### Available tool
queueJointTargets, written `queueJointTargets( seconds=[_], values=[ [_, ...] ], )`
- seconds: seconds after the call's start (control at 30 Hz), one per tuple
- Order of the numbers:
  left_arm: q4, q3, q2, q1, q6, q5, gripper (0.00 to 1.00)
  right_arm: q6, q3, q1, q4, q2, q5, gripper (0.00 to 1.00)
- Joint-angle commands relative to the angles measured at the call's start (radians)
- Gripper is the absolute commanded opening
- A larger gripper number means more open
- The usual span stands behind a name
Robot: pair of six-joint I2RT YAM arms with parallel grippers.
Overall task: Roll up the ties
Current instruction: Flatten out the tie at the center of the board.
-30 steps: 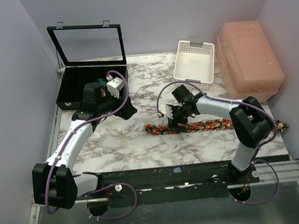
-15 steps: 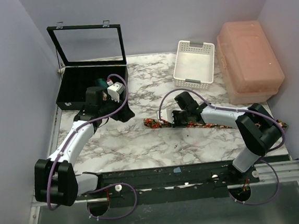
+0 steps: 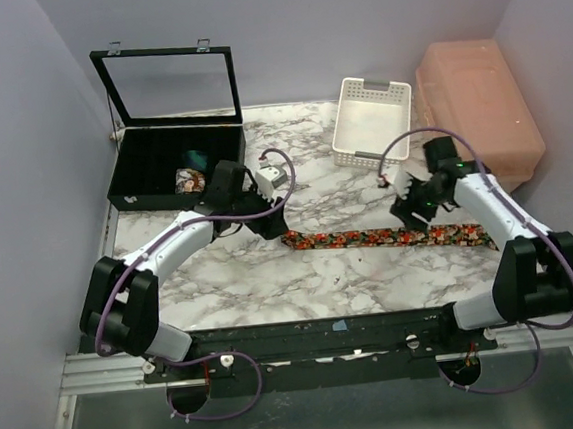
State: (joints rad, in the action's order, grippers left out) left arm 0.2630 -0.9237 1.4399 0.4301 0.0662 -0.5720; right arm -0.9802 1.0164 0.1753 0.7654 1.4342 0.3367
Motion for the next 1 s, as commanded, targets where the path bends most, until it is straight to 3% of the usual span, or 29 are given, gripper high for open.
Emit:
queueJointTargets(
  seconds=[0.0, 0.1, 0.2, 0.5, 0.67, 0.97],
  values=[
    [-0.029, -0.060, 0.067, 0.047, 0.022, 0.021, 0.58, -0.058, -0.035, -0.258, 0.246, -0.070, -0.096, 0.64],
    [-0.033, -0.094, 0.108, 0.060, 0.009, 0.002, 0.58, -0.011, -0.105, -0.356, 0.120, -0.115, -0.218, 0.50],
    [-0.033, -0.117, 0.128, 0.065, 0.015, -0.009, 0.58, 0.073, -0.170, -0.375, -0.039, -0.133, -0.320, 0.38],
    [-0.004, -0.135, 0.145, 0.067, 0.063, 0.002, 0.58, 0.195, -0.248, -0.375, -0.279, 0.019, -0.386, 0.33],
    [-0.002, -0.105, 0.124, 0.067, 0.063, 0.003, 0.58, 0.065, -0.336, -0.394, -0.381, 0.036, -0.446, 0.32],
    [-0.039, -0.085, 0.142, 0.068, 0.012, -0.019, 0.58, -0.306, -0.395, -0.595, -0.500, 0.024, -0.457, 0.32]
  ],
)
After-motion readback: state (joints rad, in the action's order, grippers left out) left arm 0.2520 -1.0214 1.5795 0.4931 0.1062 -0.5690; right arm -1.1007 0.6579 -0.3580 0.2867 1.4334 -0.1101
